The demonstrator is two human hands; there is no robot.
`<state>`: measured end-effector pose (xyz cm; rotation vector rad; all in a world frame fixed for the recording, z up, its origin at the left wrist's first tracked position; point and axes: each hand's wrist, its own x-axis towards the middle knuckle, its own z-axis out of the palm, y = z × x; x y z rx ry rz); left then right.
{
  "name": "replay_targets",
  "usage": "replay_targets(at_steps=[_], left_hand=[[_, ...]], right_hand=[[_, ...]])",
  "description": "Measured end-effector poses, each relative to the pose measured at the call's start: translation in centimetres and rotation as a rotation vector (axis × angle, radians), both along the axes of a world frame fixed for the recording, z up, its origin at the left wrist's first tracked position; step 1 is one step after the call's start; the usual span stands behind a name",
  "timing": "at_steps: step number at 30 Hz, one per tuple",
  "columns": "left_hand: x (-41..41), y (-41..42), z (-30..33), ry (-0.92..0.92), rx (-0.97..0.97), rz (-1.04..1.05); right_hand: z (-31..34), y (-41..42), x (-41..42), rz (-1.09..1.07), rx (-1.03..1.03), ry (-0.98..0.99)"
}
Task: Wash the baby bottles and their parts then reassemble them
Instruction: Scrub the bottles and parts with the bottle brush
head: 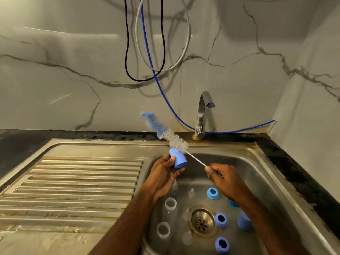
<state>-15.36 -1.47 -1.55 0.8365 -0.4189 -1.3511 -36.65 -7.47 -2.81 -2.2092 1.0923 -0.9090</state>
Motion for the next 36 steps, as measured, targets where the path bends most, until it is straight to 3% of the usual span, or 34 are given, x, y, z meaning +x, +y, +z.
replay_targets(at_steps=[4, 10, 15, 19, 23, 26, 32, 36], left_hand=[[1.0, 0.0, -0.5, 0.015, -0.046, 0.038], [0.5, -0.1, -1.3, -0.269, -0.057, 0.032], [1.4, -0.2, -1.0, -0.124, -0.086, 0.078], [0.7, -0.3, -0.9, 0.093, -0.094, 0.04], [0.0, -0.1, -0.7, 0.082, -0.073, 0.005], [1.1, 0.0, -0.6, 0.171, -0.132, -0.005], [0.4, 0.2, -0.5, 0.211, -0.202, -0.201], [1.1, 0.1, -0.8, 0.239, -0.209, -0.15]], right_hand=[[0.3, -0.6, -1.2, 0.059, 0.111, 0.06], [-0.1, -0.5, -0.6, 0.055, 0.076, 0.048], [0.2, -1.6, -2.4, 0.106, 0.174, 0.107], [-0.5, -1.0, -1.1, 0.033, 0.109, 0.015], [-0.3, -1.2, -0.7, 0.084, 0.187, 0.026], [0.1, -1.9, -2.7, 0.122, 0.271, 0.034], [-0.8, -1.3, -0.7, 0.045, 0.249, -0.055], [-0.6, -2.0, -1.9, 0.155, 0.349, -0.005]])
